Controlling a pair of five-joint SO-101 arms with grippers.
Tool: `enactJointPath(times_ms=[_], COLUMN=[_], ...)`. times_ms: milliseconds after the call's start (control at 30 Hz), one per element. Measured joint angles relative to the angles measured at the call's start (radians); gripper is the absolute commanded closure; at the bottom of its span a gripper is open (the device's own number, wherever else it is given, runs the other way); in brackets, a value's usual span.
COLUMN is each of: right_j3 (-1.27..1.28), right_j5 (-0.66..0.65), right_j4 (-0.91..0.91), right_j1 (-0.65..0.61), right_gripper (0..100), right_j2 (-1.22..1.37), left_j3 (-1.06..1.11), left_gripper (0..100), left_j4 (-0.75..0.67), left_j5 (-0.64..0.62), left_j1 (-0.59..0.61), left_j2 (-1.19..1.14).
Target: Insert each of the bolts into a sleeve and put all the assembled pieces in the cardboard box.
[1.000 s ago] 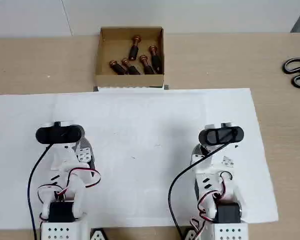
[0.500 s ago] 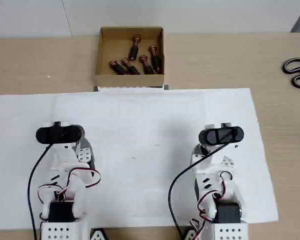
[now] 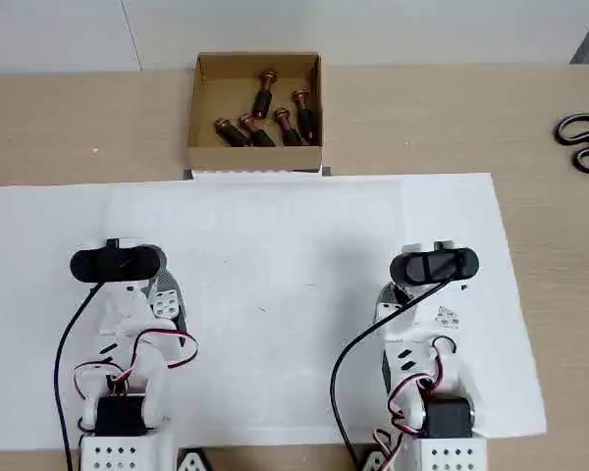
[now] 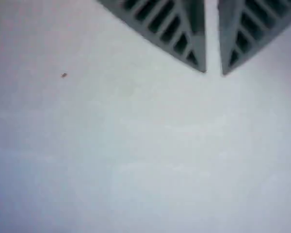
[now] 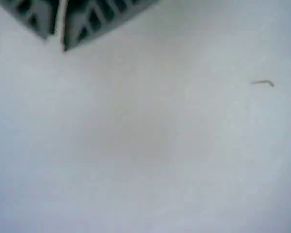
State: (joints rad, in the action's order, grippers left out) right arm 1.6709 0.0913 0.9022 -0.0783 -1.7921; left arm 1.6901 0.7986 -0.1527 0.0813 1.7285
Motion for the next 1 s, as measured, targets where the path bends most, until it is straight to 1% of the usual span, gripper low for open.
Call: enactJointPath(times_ms=[1000], right_j3=[0.000], right_j5=[0.000], right_j4=[0.000], right_j1=[0.000], right_gripper=[99.5], right_j2=[0.000], left_j3=[0.000], left_gripper=[99], left_j4=[0.000], left_j5=[0.000], left_j1=[0.000], left_j2=[0.000])
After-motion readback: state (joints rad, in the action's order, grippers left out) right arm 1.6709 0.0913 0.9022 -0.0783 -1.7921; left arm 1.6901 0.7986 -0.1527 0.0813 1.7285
